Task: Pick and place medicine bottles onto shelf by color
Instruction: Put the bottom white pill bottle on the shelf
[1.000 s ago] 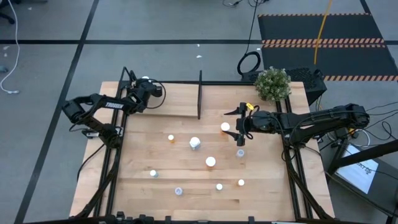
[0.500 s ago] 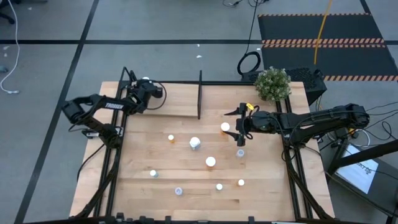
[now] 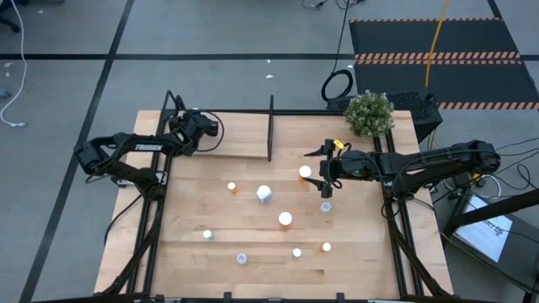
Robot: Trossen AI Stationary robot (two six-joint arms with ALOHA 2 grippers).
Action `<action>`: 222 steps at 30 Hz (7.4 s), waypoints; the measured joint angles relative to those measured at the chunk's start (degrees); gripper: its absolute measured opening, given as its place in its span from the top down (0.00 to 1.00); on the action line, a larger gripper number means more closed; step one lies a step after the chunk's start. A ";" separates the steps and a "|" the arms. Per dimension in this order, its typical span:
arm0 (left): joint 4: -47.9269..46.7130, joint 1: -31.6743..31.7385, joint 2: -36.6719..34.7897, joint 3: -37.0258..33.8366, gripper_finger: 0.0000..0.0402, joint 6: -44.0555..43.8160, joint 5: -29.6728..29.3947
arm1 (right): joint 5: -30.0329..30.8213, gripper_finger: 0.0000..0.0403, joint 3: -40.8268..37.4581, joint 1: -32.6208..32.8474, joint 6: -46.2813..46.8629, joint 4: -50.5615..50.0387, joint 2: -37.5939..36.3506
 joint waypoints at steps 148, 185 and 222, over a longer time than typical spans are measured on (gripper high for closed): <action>-16.42 -1.60 -9.90 -1.16 0.84 -8.02 10.69 | 0.00 0.13 0.00 0.11 6.08 1.74 0.00; -13.91 2.89 -9.92 -1.09 0.84 -6.73 15.28 | 0.00 0.13 0.00 0.11 6.03 1.73 -0.02; -4.40 2.34 -1.77 -1.11 0.84 -5.08 18.16 | 0.00 0.13 0.00 0.09 5.83 1.73 -0.02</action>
